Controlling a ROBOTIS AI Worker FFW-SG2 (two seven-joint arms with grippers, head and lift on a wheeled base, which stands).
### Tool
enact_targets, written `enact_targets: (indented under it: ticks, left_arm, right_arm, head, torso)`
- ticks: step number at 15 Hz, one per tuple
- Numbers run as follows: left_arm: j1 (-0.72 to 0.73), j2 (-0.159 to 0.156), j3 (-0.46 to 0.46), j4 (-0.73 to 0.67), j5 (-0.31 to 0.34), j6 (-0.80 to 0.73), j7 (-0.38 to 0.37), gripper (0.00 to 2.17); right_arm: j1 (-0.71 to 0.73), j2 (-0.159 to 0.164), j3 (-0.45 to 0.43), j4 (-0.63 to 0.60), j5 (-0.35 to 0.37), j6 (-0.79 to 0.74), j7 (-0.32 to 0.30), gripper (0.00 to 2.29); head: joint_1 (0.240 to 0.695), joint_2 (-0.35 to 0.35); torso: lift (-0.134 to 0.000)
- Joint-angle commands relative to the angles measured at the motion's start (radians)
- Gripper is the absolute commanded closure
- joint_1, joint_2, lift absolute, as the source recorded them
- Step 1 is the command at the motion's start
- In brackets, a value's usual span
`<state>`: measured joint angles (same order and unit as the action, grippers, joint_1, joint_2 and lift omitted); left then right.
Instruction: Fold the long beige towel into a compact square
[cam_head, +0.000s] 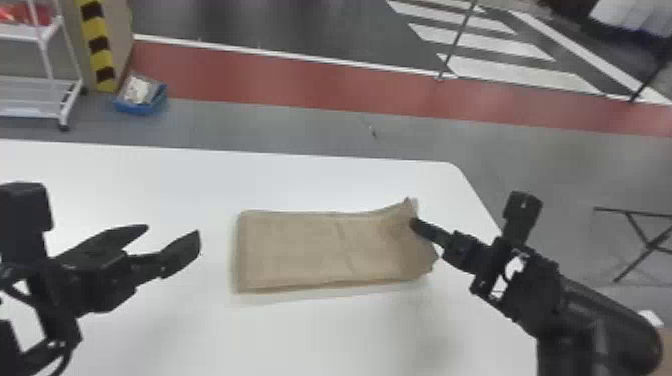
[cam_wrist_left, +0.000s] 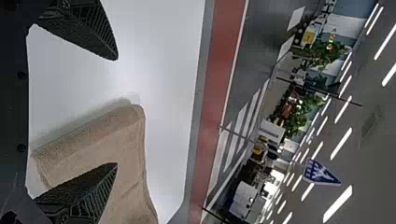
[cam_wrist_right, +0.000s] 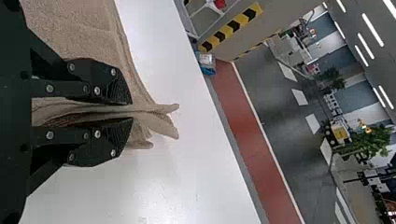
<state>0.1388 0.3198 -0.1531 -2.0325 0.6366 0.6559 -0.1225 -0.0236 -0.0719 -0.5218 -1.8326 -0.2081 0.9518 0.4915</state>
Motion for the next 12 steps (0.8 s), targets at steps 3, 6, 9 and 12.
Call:
enact_targets:
  ticks: [3,6,9,12]
  left_arm:
    - [-0.019,0.002,-0.002,0.032,-0.009,-0.003,-0.003,0.08]
    - [-0.036,-0.002,-0.014,0.055,-0.009,-0.003,-0.011,0.08]
    - [-0.062,-0.005,-0.042,0.08,-0.009,-0.006,-0.012,0.08]
    - [-0.071,-0.007,-0.059,0.083,-0.02,-0.012,-0.012,0.08]
  right_arm:
    - [0.042,0.009,-0.035,-0.02,-0.027,-0.127,-0.002,0.05]
    - [0.077,0.0,-0.098,-0.024,-0.068,-0.167,-0.004,0.05]
    - [0.09,-0.009,-0.112,-0.022,-0.071,-0.164,-0.004,0.05]
    - [0.091,-0.009,-0.103,-0.01,-0.06,-0.167,-0.004,0.09]
  head:
    - [0.695,-0.3]
    - [0.695,-0.321]
    - [0.695,-0.35]
    - [0.695,-0.35]
  torso:
    - [-0.124]
    - [-0.124]
    - [-0.124]
    - [-0.124]
